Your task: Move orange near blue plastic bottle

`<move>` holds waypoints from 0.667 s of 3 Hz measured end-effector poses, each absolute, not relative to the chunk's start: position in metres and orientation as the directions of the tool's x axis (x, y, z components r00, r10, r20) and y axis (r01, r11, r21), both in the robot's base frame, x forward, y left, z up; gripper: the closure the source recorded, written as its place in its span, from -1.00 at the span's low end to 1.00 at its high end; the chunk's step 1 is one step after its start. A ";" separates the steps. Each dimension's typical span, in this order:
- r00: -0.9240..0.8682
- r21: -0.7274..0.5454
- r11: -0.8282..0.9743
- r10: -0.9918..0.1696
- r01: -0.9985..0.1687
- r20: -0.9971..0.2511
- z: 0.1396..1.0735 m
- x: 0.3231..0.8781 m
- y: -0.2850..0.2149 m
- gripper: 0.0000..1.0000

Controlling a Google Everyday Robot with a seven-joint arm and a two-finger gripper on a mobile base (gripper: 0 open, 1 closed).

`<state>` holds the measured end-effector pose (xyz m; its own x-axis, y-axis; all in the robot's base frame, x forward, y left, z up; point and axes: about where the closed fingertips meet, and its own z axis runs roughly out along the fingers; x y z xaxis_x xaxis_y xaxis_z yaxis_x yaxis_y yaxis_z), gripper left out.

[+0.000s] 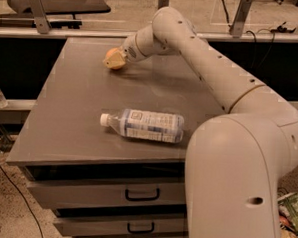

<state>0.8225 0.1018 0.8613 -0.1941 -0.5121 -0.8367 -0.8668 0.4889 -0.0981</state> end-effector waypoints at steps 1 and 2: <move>-0.161 -0.126 0.466 -0.528 -0.876 -0.834 0.877 0.808 0.095 0.68; -0.107 -0.144 0.397 -0.545 -0.906 -0.832 0.901 0.784 0.089 1.00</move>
Offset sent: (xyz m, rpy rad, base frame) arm -0.0872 -0.0310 0.0702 -0.0633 -0.0348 0.2544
